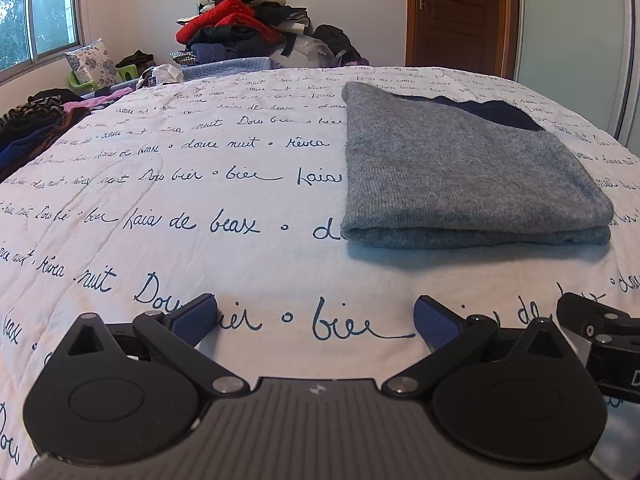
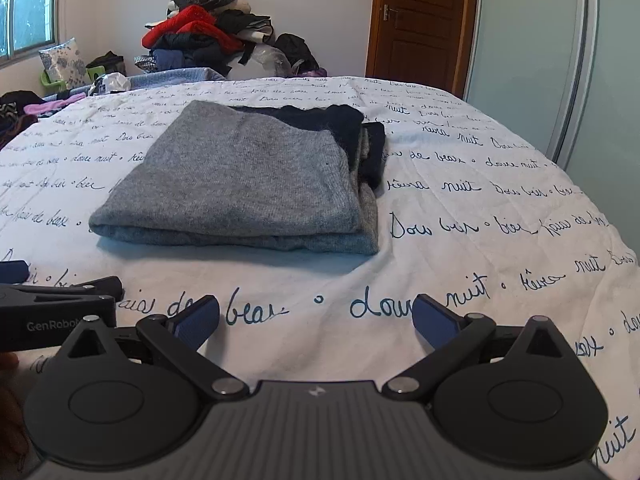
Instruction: Fold small clothes
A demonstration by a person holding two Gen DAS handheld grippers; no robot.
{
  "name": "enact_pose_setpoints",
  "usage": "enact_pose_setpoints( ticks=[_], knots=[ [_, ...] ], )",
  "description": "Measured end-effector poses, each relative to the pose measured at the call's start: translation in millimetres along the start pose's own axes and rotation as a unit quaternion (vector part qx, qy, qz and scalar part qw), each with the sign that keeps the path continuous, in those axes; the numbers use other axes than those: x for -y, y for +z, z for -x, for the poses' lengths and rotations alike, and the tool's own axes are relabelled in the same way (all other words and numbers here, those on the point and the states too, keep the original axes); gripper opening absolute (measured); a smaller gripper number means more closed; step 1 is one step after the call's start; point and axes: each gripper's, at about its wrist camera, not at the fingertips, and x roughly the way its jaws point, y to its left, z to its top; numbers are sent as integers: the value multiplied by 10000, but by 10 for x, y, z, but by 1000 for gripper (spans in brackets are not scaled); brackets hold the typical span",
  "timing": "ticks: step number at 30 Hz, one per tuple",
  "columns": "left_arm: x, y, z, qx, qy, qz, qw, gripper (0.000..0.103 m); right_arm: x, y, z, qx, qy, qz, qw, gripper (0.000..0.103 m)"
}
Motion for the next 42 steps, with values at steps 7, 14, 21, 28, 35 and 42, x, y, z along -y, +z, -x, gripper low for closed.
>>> enact_pose_setpoints(
  ticks=[7, 14, 21, 28, 35, 42],
  knots=[
    [-23, -6, -11, -14, -50, 51, 10000, 103, -9, -52, -68, -125, 70, -12, 9999, 103],
    [-25, -11, -12, 3, -38, 46, 10000, 103, 14, -78, -70, -105, 116, -120, 9998, 103],
    [-28, -14, -12, 6, -57, 74, 10000, 103, -7, -89, -74, -130, 73, -86, 9999, 103],
    [-32, -12, -16, -1, -85, 114, 9999, 103, 0, -87, -78, -124, 71, -81, 9999, 103],
    [-31, -13, -13, 0, -83, 113, 9999, 103, -7, -91, -76, -115, 68, -79, 9999, 103],
    [-31, -13, -13, 1, -84, 115, 9999, 103, -6, -92, -77, -115, 73, -86, 9999, 103]
  ],
)
